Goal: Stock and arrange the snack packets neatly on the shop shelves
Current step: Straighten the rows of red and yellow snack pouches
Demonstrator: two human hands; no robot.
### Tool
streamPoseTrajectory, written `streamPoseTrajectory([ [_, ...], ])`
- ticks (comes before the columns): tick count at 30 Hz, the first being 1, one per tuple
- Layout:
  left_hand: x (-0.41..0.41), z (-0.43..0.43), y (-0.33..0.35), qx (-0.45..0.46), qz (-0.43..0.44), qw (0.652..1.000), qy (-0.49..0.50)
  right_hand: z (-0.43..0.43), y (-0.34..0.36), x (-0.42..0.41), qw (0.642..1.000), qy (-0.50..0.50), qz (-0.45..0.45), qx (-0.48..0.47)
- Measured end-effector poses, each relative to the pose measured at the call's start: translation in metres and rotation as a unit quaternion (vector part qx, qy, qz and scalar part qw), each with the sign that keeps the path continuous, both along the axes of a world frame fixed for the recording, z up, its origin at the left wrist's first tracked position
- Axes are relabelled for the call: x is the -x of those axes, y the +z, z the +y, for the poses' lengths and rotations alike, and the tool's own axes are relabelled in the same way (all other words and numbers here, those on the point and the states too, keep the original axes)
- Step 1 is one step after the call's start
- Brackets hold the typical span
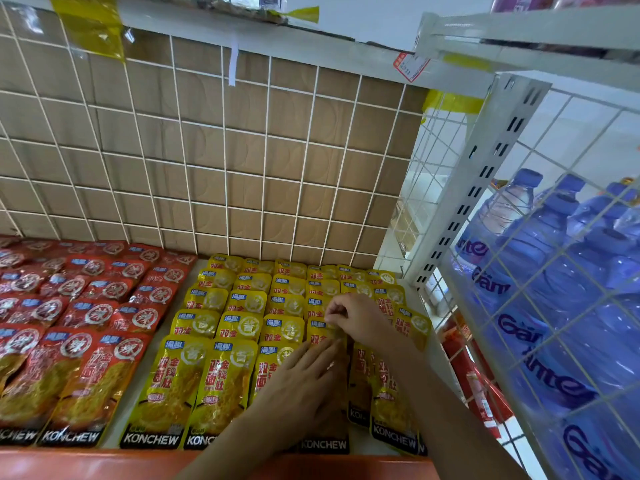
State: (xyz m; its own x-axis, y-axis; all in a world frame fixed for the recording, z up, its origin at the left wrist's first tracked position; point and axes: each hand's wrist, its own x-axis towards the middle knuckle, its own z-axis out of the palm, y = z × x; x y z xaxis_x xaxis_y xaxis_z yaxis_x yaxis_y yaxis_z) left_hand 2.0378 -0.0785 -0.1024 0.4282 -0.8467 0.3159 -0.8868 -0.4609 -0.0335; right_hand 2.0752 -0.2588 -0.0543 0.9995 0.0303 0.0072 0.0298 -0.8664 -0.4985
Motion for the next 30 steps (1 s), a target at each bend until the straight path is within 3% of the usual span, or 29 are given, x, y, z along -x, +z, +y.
streamPoseTrajectory([
  [12, 0.0025, 0.0067, -0.0014, -0.008, -0.016, 1.0, -0.026, 0.0069, -0.003, -0.0056, 0.998, -0.054, 0.006, -0.03],
  [30, 0.0022, 0.0061, 0.0004, -0.02, 0.016, 0.999, -0.026, 0.0073, -0.0007, -0.0047, 0.999, -0.022, 0.028, -0.027],
])
